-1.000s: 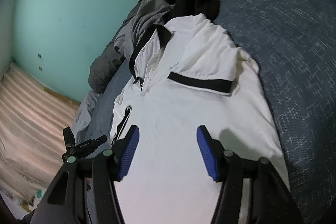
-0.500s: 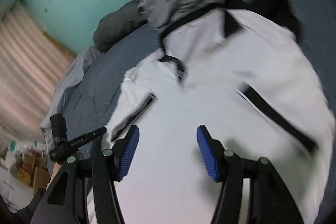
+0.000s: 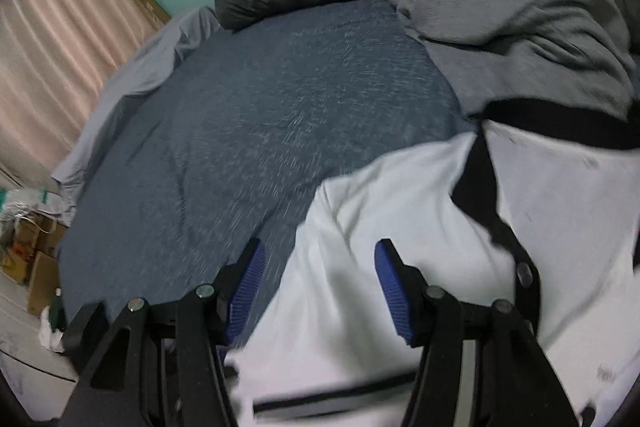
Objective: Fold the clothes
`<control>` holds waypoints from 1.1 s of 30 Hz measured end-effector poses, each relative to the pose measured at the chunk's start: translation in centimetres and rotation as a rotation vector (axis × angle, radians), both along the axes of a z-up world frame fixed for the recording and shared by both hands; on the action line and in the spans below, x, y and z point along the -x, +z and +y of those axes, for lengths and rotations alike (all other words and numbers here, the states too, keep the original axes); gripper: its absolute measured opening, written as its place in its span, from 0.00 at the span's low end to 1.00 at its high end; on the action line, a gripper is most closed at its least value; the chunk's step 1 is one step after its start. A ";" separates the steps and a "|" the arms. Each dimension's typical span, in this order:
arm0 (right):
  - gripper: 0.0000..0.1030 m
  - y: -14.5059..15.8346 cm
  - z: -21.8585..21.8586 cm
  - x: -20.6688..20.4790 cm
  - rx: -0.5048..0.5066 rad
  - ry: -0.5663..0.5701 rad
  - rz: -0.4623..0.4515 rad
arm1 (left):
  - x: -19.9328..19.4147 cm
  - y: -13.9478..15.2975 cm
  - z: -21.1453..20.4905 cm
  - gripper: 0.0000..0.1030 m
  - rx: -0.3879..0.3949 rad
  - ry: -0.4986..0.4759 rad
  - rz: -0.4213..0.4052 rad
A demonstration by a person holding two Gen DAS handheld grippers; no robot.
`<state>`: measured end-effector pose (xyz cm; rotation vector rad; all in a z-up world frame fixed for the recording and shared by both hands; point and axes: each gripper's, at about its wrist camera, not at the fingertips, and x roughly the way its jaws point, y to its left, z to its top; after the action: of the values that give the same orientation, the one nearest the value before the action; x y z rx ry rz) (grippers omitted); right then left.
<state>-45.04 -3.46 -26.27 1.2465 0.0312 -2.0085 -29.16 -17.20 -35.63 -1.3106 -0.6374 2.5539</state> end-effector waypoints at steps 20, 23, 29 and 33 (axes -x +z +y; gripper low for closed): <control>0.02 -3.4 -6.8 5.0 -0.217 -0.025 0.104 | -0.4 -0.9 -0.2 0.12 -0.030 0.004 -0.005; 0.02 -3.7 -6.0 5.9 -0.193 -0.071 0.085 | -0.5 -1.0 -0.4 0.12 -0.041 0.007 -0.007; 0.02 -5.6 -6.1 6.6 -0.139 -0.093 -0.030 | -0.6 -0.9 -0.2 0.12 -0.034 0.008 -0.007; 0.25 -4.6 -5.2 6.4 -0.097 -0.129 0.005 | -0.4 -0.9 -0.2 0.12 -0.037 0.009 -0.009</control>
<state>-51.45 -8.65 -30.87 1.3345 0.0517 -2.1427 -28.77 -17.36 -36.55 -1.3111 -0.6907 2.5323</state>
